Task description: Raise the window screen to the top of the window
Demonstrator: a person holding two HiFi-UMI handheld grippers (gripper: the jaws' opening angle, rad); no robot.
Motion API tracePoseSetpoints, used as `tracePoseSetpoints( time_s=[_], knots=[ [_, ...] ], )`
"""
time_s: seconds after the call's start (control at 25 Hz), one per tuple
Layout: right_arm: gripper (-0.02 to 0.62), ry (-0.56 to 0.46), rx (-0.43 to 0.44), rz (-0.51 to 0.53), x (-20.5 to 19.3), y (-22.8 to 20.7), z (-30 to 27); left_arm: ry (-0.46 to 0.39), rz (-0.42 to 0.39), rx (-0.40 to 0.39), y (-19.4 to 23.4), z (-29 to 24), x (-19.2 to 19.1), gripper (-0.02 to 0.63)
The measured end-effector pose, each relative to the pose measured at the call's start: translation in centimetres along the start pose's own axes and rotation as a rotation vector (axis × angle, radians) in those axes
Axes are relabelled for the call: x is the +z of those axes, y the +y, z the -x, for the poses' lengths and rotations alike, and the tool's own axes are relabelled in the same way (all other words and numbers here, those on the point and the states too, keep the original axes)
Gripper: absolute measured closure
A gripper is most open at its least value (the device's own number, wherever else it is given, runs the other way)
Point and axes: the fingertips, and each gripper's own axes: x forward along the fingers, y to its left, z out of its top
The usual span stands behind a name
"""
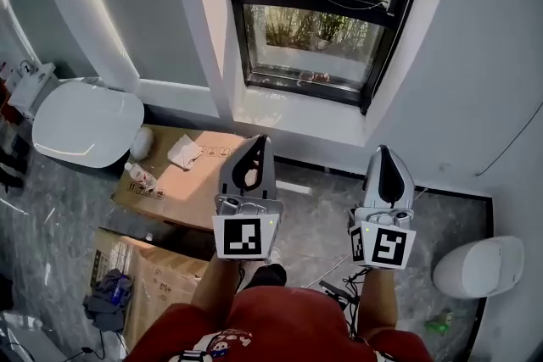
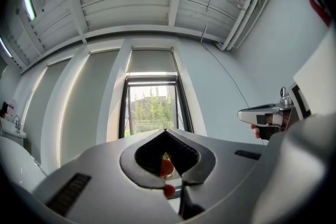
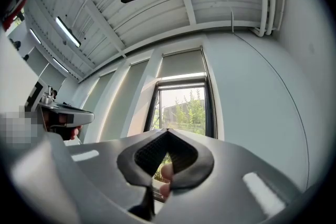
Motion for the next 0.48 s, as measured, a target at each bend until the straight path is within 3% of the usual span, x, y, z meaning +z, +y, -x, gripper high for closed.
tracePoseSetpoints(
  time_s=[0.48],
  knots=[
    [0.586,0.018,-0.028,0.028,-2.8,1.9,-9.5,0.021,0.040,-0.028,6.1,-8.4,-3.1,0.601]
  ],
)
